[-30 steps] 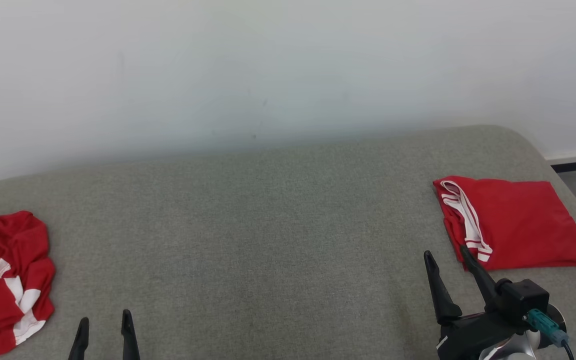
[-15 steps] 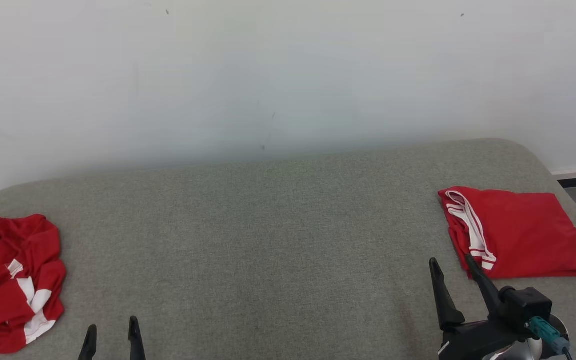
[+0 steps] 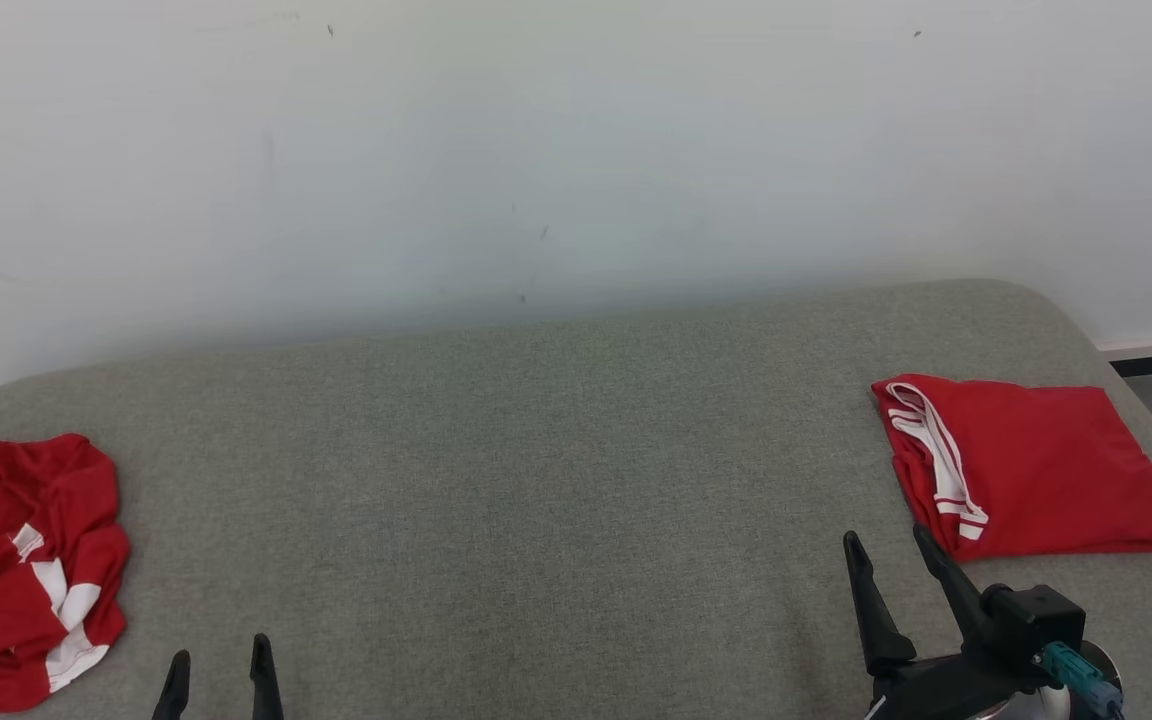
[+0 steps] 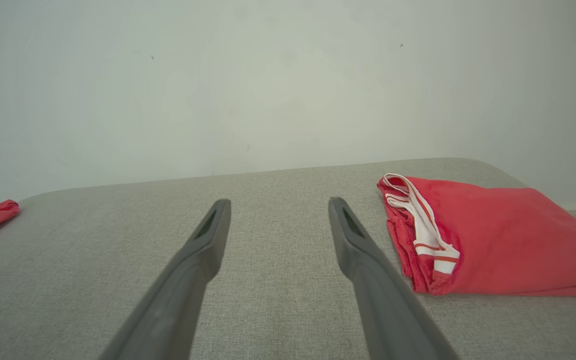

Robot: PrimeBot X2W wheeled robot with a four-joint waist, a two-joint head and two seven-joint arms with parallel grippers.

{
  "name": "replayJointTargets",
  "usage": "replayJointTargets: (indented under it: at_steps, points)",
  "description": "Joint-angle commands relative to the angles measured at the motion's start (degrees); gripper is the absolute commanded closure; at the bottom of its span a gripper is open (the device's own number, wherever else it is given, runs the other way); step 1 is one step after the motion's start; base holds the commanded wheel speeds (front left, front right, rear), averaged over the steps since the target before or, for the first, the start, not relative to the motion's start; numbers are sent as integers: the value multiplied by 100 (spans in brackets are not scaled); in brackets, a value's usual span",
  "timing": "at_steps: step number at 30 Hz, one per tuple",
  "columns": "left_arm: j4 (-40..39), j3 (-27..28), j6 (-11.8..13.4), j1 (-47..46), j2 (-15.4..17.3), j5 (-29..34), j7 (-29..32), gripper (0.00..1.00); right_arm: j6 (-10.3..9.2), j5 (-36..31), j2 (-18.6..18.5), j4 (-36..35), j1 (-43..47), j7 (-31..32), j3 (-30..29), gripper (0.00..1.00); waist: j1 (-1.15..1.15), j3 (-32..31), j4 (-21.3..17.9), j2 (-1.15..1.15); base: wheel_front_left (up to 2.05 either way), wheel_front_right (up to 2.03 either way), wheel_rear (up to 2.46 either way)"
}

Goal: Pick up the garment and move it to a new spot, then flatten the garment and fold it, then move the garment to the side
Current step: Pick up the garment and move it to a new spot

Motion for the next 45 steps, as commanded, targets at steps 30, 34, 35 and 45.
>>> replayJointTargets:
  at_steps: [30, 34, 35, 45]
  points:
    - [0, 203, -70, 10, -12, 238, -3, 0, -16, 119, 105, 91, 130, -81, 74, 0, 0, 4, 1190, 0, 0, 0, 0]
    - [-3, 274, -89, 50, -6, 282, -3, 0, -16, 114, 159, 127, 99, -79, 129, 0, 0, -12, 1547, 0, 0, 0, 0]
    - [-4, 308, -89, 72, 0, 286, -3, 0, -16, 119, 168, 134, 92, -84, 152, 0, 0, -15, 1622, 0, 0, 0, 0]
    - [-31, 453, -126, 146, 15, 324, -3, 0, -16, 156, 278, 257, 122, -138, 252, 0, 0, -17, 2230, 0, 0, 0, 0]
